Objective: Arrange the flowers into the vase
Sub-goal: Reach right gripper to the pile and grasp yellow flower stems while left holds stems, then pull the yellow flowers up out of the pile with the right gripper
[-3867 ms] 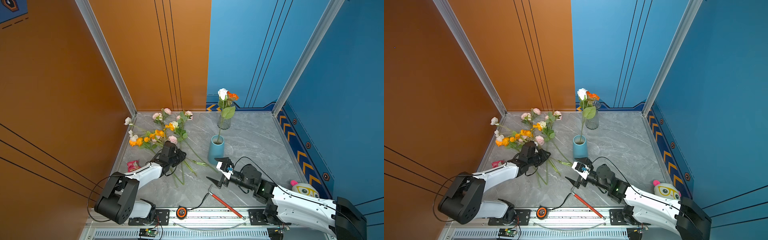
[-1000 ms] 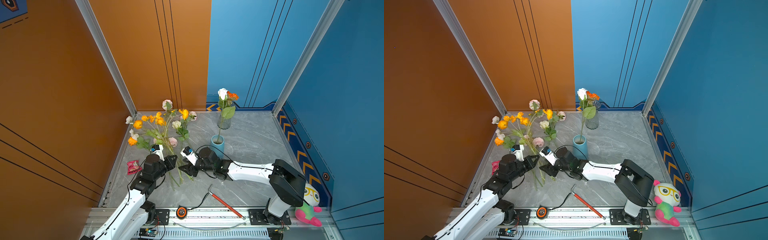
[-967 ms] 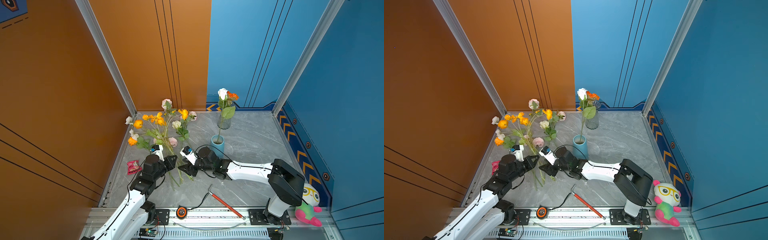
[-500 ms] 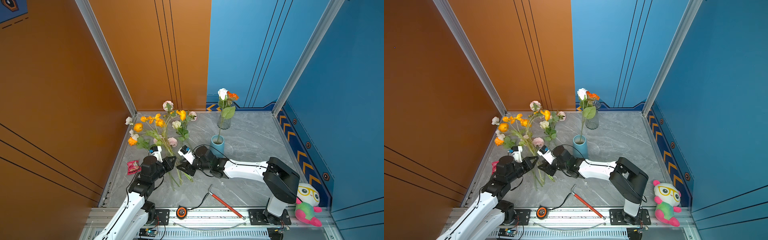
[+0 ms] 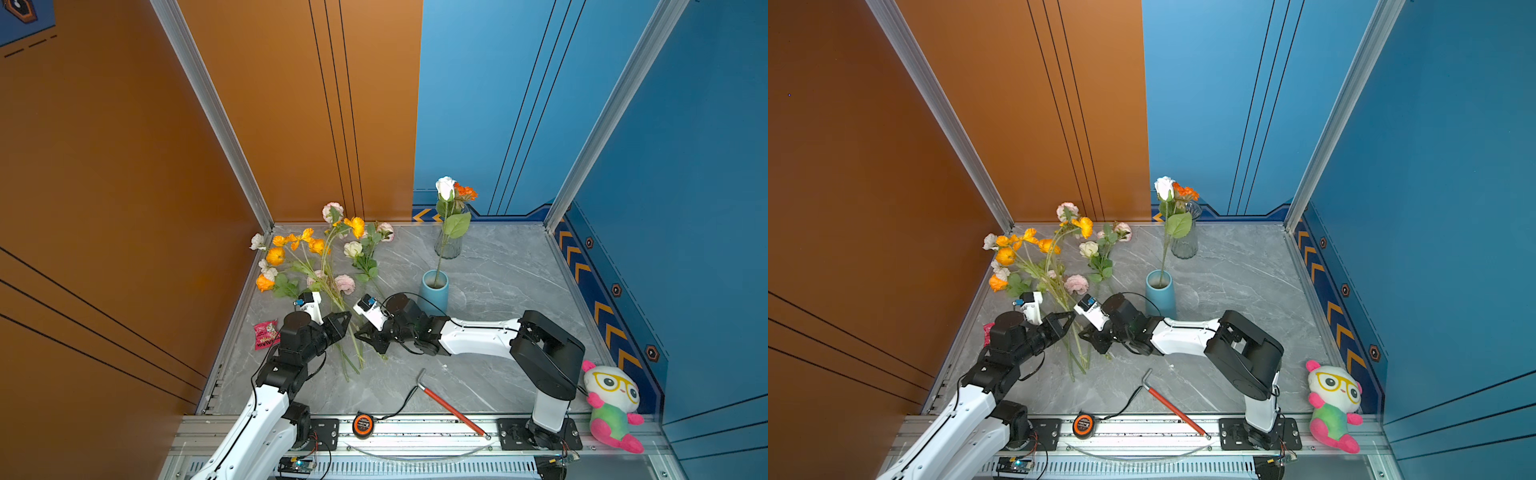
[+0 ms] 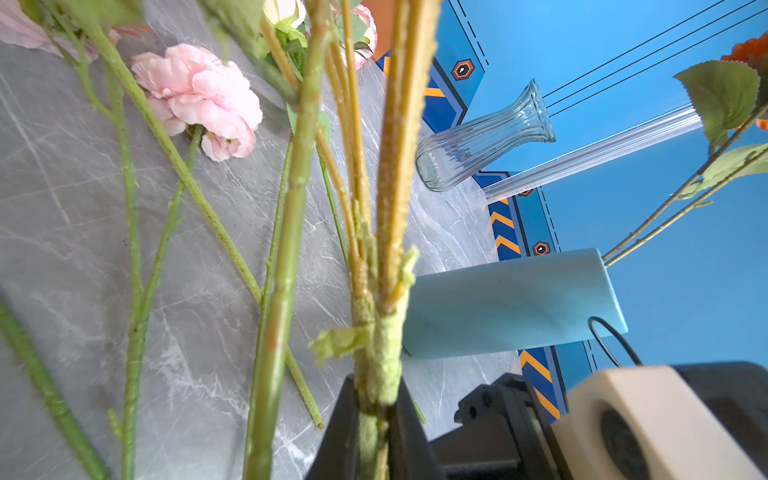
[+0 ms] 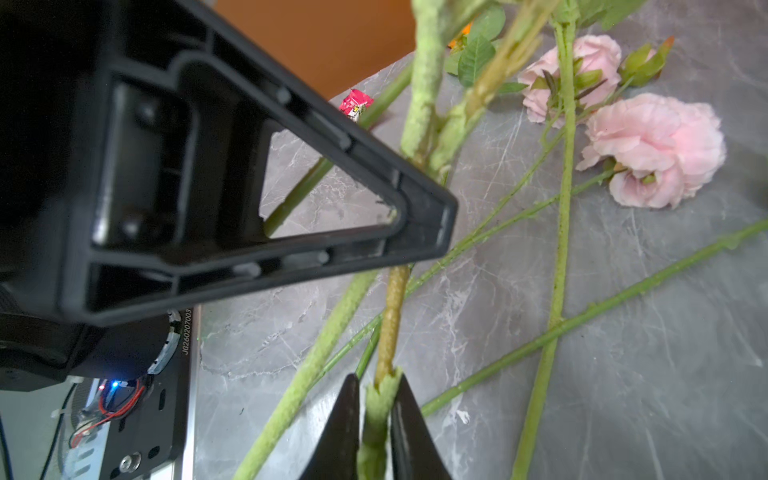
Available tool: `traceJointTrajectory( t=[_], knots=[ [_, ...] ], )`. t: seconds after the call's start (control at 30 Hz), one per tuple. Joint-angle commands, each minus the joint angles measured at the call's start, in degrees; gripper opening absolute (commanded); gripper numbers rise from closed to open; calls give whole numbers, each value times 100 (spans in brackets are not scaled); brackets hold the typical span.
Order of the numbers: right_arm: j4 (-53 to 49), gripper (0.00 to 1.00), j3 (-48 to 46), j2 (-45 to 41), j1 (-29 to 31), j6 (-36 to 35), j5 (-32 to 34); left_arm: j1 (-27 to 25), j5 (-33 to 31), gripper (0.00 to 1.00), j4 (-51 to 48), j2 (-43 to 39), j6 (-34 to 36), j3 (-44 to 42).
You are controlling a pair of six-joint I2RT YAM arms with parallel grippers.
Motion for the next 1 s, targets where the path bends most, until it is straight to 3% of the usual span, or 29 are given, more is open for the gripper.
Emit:
traceJointTrajectory(
  t=[0.0,0.1,0.17,0.6,0.8,0.97],
  knots=[
    [-129,0,214,3,-31,-79,-158,79,102,0,132,-43,113,-62],
    [-199,0,205,-133,-36,-113,-85,126,8,0,70,-48,166,-92],
    [-237,0,166,-262,-50,-155,2,183,-78,14,3,-20,201,-103],
    [-623,0,349,-806,-205,-504,608,466,23,58,-1023,448,953,294],
    [-675,0,413,-1018,-313,-536,696,469,474,59,-743,51,858,392],
    [-525,0,298,-1178,-211,-515,692,471,509,52,25,48,339,377]
  ],
)
